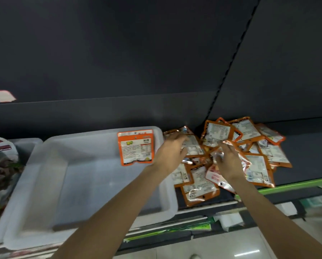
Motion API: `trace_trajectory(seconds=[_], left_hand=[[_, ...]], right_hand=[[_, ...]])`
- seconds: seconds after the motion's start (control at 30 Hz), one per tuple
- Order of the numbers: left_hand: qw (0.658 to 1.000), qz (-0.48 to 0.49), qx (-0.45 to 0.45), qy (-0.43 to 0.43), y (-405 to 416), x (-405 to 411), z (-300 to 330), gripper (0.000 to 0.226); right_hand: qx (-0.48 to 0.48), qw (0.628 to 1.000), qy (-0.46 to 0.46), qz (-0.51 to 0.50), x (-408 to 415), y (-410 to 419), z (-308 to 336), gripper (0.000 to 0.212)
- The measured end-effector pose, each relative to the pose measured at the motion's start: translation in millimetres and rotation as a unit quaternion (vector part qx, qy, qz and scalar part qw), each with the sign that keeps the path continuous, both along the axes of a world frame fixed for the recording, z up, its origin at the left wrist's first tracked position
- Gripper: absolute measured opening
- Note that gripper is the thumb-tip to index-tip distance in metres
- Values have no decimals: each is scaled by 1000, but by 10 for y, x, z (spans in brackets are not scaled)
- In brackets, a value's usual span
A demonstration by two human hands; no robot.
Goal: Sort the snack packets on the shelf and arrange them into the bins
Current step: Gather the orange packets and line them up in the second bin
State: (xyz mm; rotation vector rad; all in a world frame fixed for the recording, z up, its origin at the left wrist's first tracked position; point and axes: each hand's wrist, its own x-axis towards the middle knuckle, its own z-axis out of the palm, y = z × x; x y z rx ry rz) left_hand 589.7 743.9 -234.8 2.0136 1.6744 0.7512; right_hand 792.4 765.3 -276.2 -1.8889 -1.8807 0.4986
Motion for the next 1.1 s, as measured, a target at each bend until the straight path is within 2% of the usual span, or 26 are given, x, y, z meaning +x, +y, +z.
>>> trace_trajectory(seconds=[0.07,0.2,0.23,0.33,0.43,0.53,0.63,0.73,0.83,0.9,0.97,1.1], left_hand=[[998,-24,-53,23,97,259,-110,33],[989,-3,-125,82,275,686,-316,44],[985,6,-137,105,315,757,-360,48],[969,30,-154,188,338,857,-500,57],[961,45,-168,214,297,887,-618,65],[959,61,-136,242,300,966,-611,60],[974,87,-80,193,364,1061,-565,45],[986,56,-123,101,477,1264,-516,39],[980,50,-161,111,598,1458,-545,44],[978,71,-167,99,665,1529,-591,44],[978,89,-182,41,719,1583,-613,37],[978,84,-178,-66,729,1662,-535,21]], right_hand=[[-52,999,2,-1,256,60,-21,55],[-104,984,-78,119,598,187,-84,66],[-106,981,-94,134,649,247,-77,61],[-114,983,-64,127,760,414,-11,29],[-88,989,-35,113,933,521,-23,36],[-100,990,-1,100,1145,587,-10,32],[-91,992,19,88,1316,634,33,26],[-79,993,72,40,1518,647,69,24],[-67,993,96,1,1716,666,85,24],[-64,993,103,4,1798,658,106,30],[-58,994,93,18,1858,642,131,31],[-31,994,98,36,1936,611,214,22]])
